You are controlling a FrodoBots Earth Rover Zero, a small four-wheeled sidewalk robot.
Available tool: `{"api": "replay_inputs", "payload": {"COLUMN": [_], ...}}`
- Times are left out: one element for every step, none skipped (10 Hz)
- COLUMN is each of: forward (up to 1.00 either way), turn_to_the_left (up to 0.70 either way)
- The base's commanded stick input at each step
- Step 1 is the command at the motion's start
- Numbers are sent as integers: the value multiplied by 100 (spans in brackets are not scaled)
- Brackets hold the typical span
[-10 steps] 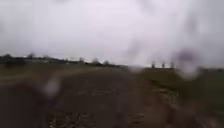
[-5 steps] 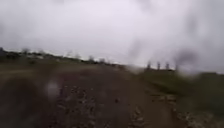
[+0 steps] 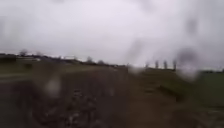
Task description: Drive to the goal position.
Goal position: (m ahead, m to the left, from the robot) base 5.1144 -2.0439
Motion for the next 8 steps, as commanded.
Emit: {"api": "replay_inputs", "payload": {"forward": [100,100,100,100,100,100,100,100], "turn_to_the_left": [0,0,0,0,0,0,0,0]}}
